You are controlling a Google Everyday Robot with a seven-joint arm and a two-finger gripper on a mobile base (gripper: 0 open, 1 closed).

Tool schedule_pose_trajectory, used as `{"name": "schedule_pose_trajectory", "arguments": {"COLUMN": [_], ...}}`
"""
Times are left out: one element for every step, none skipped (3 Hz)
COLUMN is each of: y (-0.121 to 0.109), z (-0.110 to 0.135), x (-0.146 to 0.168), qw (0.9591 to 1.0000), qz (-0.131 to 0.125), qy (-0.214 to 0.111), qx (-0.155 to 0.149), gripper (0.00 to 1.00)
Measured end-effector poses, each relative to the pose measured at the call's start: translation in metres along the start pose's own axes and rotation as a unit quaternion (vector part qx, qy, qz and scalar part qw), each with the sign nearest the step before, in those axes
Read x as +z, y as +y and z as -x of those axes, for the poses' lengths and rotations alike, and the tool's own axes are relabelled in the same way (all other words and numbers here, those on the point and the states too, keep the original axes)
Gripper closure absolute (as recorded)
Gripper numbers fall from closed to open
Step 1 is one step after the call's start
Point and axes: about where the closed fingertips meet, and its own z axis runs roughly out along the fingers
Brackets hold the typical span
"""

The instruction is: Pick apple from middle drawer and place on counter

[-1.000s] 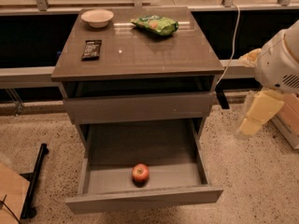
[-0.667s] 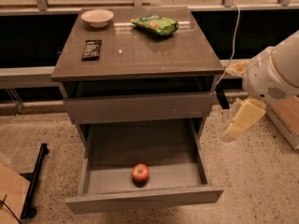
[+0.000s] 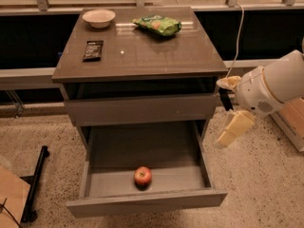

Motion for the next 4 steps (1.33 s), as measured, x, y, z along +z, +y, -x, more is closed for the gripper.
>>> {"name": "schedule_pose_trajectory", "arguments": {"y": [0.002,0.007,0.009,0.008], "z": [-0.001,-0.004,-0.011,-0.019], "x": [0.005,0.035,0.078,0.122], "qw": [0.9999,0.9997,0.9970,0.9919], "qz": [0.005,0.020,0.033,0.040], "qy": [0.009,-0.012,-0.070,-0.120], "qx": [0.004,0.005,0.008,0.013], "gripper": [0.00,0.00,0.00,0.00]}}
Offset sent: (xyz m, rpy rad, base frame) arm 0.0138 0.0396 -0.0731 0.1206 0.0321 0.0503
